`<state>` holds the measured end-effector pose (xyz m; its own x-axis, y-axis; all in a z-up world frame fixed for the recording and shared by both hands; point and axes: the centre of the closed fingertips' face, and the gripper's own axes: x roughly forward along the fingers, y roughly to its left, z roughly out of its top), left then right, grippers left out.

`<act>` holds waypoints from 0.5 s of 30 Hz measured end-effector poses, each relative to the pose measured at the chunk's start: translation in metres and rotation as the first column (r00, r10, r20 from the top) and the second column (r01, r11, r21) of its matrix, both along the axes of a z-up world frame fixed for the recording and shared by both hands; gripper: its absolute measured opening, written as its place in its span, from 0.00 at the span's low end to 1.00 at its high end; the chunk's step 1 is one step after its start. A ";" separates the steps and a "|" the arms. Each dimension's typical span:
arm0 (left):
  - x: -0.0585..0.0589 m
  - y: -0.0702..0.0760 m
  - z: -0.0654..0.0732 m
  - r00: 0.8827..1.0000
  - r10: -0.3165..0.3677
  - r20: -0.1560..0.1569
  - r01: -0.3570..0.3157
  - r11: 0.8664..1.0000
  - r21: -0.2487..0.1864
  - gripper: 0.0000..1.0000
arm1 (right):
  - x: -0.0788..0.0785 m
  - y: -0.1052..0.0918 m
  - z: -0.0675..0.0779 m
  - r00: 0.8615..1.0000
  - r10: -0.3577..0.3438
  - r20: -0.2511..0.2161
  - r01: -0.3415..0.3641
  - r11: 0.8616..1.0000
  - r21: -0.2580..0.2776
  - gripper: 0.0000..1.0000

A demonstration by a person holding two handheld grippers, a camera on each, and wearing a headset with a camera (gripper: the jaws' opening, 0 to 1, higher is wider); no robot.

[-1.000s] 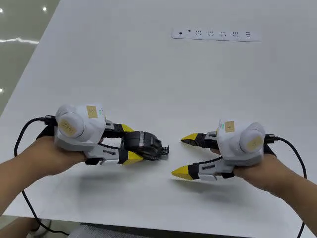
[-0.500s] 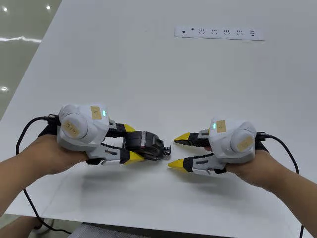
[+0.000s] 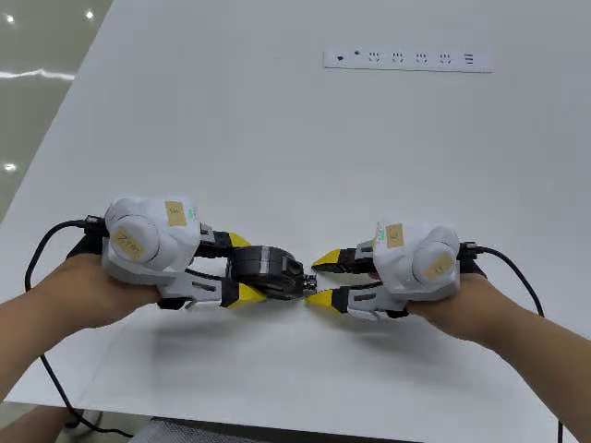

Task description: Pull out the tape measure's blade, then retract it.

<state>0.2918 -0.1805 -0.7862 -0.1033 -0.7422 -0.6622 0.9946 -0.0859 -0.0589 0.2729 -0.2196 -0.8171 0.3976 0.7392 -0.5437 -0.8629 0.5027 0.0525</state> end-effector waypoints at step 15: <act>0.000 0.000 0.000 1.000 -0.020 0.009 0.020 1.000 0.008 0.32 | -0.002 0.005 0.000 0.999 0.045 0.028 -0.045 0.999 -0.007 0.15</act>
